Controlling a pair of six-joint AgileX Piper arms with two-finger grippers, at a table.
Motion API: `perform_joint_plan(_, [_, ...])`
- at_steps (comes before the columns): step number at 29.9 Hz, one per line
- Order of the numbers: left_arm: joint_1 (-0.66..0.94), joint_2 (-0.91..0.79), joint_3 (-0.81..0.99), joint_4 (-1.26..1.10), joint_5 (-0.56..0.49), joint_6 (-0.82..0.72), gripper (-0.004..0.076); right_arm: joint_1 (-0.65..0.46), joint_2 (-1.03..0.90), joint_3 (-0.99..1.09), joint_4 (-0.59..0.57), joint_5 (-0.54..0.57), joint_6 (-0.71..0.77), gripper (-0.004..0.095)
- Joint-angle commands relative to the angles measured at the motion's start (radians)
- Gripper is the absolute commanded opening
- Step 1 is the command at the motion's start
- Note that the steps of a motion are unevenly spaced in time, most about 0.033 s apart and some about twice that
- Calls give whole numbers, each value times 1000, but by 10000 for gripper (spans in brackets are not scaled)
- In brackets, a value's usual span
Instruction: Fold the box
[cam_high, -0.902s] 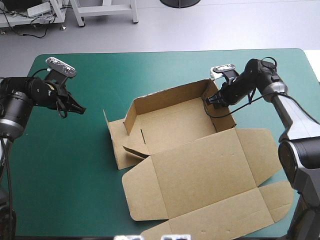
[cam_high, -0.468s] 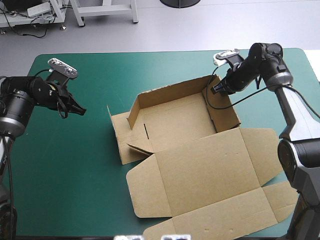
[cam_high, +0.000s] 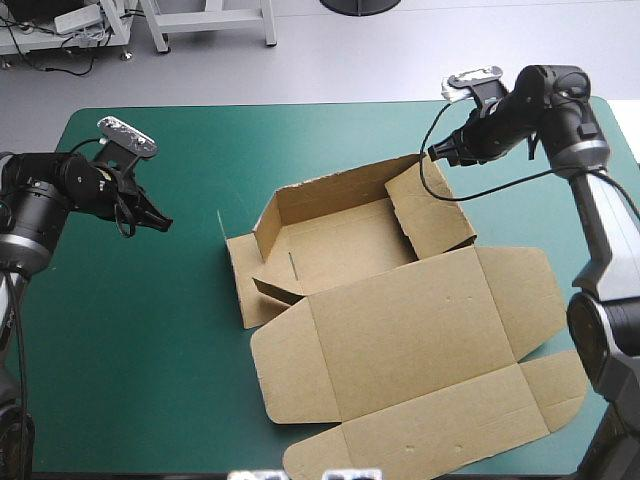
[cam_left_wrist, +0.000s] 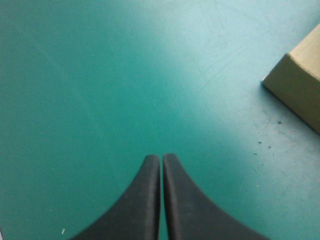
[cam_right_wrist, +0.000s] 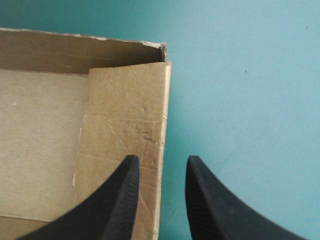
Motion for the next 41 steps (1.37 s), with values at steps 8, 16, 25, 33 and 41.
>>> perform_joint_plan(8, [0, -31, -27, -20, -47, -1, 8, -1, -298, 109, -16, 12, 85, 311])
perform_joint_plan(16, [0, -31, -27, -47, -32, -1, 8, -1, -273, 114, -61, -77, 149, 296])
perform_joint_plan(25, [0, -31, -27, -47, -27, 1, 8, -1, -151, 131, -14, 10, 33, 297])
perform_joint_plan(33, [0, -31, -27, -47, -25, 1, 8, -1, -46, 131, 10, 10, -1, 306])
perform_joint_plan(41, [0, -31, -27, -47, -25, 1, 8, -1, 21, 133, 47, 10, -36, 306])
